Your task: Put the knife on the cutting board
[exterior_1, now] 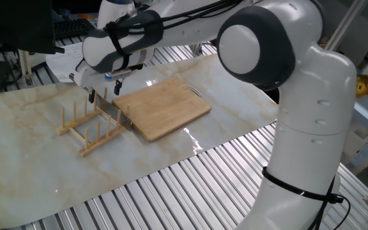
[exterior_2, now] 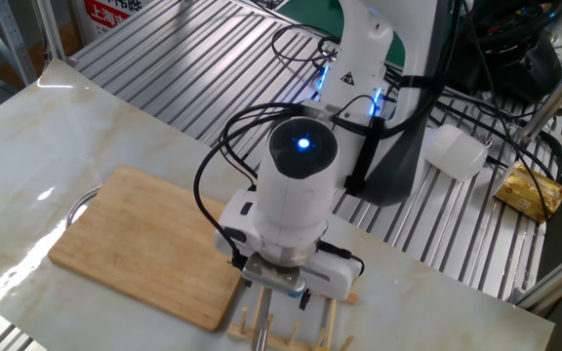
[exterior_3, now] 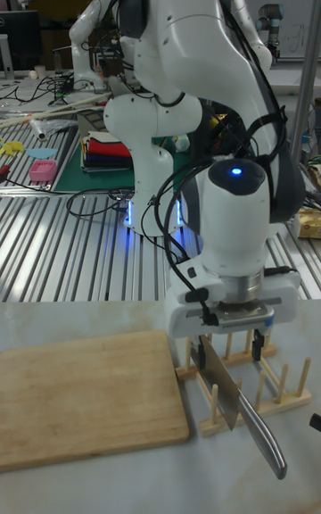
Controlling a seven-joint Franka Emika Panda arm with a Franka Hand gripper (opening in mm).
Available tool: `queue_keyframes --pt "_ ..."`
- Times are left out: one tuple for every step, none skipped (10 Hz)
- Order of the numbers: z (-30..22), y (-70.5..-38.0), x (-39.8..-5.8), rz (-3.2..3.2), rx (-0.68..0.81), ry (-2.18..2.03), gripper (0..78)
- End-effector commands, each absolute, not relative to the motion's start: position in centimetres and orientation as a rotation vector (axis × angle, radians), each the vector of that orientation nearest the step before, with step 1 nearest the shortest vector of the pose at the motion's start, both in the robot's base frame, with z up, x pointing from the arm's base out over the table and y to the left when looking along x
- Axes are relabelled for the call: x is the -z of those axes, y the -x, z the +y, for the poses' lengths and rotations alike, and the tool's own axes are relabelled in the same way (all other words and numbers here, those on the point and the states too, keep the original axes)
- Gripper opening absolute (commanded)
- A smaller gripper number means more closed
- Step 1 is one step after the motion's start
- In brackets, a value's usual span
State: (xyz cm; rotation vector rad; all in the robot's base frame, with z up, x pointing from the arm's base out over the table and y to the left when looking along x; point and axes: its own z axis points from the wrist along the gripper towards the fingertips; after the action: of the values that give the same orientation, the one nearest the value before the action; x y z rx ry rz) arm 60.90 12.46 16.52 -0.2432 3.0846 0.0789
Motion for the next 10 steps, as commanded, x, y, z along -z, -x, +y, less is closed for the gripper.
queue_keyframes --pt "12.46 -60.99 -16.67 3.083 -0.094 0.231 77.4" --pt "12.46 -61.00 -16.67 3.082 -0.079 0.232 77.4" --pt "12.46 -61.00 -16.67 3.081 -0.079 0.244 77.4" --pt "12.46 -61.00 -16.67 3.080 -0.081 0.247 77.4" --pt "12.46 -61.00 -16.67 3.082 -0.076 0.230 77.4" --pt "12.46 -61.00 -16.67 3.090 -0.079 0.200 77.4" --pt "12.46 -61.00 -16.67 3.102 -0.079 0.165 77.4" --pt "12.46 -61.00 -16.67 3.142 -0.070 0.130 77.4" --pt "12.46 -61.00 -16.67 3.145 -0.067 0.128 77.4" --pt "12.46 -61.00 -16.67 3.178 -0.049 0.131 77.4"
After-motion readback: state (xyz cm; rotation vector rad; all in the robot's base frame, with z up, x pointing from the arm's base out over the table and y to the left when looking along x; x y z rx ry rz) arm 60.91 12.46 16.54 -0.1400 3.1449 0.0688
